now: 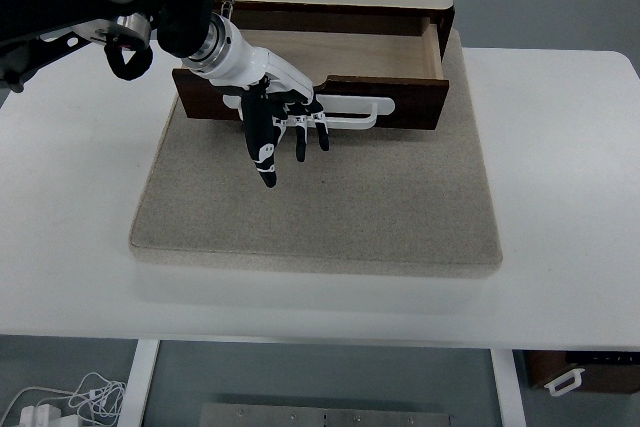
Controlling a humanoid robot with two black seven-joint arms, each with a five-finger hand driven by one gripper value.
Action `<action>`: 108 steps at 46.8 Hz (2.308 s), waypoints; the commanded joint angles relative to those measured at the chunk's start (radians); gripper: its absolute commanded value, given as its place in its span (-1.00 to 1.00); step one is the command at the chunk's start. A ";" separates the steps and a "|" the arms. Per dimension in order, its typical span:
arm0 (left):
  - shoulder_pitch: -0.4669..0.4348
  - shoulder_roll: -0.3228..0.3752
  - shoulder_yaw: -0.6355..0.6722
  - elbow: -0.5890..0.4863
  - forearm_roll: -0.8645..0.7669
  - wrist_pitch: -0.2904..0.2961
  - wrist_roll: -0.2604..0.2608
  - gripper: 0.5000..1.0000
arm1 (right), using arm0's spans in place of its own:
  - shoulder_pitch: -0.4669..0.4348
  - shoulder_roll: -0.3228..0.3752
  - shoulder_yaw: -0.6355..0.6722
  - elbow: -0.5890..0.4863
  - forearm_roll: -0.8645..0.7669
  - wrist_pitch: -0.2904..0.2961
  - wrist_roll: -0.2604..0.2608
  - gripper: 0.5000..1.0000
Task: Close the drawer under the combination cabinet
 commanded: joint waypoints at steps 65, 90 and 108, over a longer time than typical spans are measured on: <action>0.003 -0.044 -0.008 0.032 0.000 0.000 0.000 1.00 | 0.000 0.000 0.000 0.000 0.000 0.000 0.000 0.81; 0.003 -0.084 -0.010 0.090 0.023 0.000 0.000 1.00 | 0.000 0.000 0.000 -0.001 0.000 0.000 -0.001 0.81; 0.002 -0.087 -0.011 0.126 0.024 0.000 0.000 1.00 | 0.000 0.000 0.000 0.000 0.000 0.000 0.000 0.81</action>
